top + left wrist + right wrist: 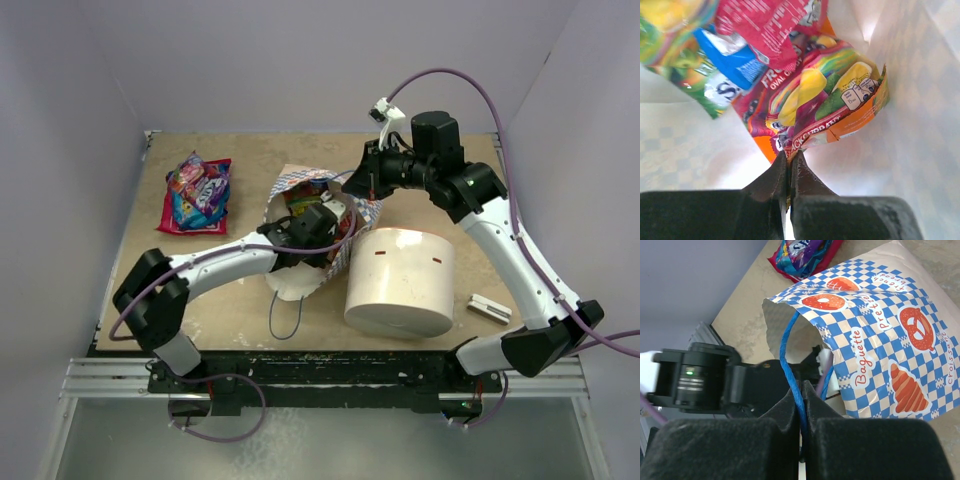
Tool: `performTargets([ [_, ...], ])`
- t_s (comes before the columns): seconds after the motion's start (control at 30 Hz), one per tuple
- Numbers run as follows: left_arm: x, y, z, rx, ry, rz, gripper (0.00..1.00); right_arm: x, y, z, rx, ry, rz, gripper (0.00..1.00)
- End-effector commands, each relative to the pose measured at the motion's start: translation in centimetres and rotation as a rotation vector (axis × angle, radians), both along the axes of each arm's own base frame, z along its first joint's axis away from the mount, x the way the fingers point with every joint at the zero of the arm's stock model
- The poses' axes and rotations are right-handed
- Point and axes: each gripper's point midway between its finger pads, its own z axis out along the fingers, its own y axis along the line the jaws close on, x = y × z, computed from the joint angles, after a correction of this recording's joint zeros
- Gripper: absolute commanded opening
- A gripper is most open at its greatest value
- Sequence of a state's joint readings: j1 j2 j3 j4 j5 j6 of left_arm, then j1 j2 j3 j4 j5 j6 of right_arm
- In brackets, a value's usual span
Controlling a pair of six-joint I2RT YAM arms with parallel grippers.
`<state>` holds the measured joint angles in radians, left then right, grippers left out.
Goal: Take the snacks out of the paper bag
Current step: Take out the snack from the paper bag, then place the snack at the center of the board.
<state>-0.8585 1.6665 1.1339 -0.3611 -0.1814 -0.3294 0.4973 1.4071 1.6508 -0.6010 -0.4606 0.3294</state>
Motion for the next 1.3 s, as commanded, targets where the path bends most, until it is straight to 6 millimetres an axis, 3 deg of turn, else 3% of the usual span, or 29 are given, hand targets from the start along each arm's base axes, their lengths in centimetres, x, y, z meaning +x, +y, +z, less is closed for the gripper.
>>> performTargets([
  [0.0, 0.5, 1.3, 7.8, -0.098, -0.112, 0.081, 0.00, 0.3, -0.1, 2.1, 0.013, -0.076, -0.001, 0.00],
  [0.13, -1.1, 4.1, 11.9, -0.151, -0.148, 0.167, 0.00, 0.3, -0.1, 1.9, 0.012, -0.079, 0.001, 0.00],
  [0.37, -3.9, 5.2, 19.9, -0.347, -0.181, 0.154, 0.00, 0.2, 0.2, 1.8, 0.028, -0.077, 0.014, 0.00],
  [0.63, -5.0, 8.5, 28.6, -0.403, -0.265, 0.233, 0.00, -0.1, 0.5, 1.8, 0.043, -0.074, 0.031, 0.00],
  [0.93, -6.3, 13.6, 39.6, -0.514, -0.504, 0.283, 0.00, -0.4, 0.5, 2.0, 0.053, -0.083, 0.039, 0.00],
  [1.07, -5.7, 15.3, 40.9, -0.461, -0.547, 0.356, 0.00, -0.4, 0.4, 1.9, 0.051, -0.083, 0.039, 0.00],
  [1.27, -2.8, 16.2, 38.0, -0.296, -0.530, 0.497, 0.00, -0.4, 0.4, 1.6, 0.048, -0.081, 0.037, 0.00],
])
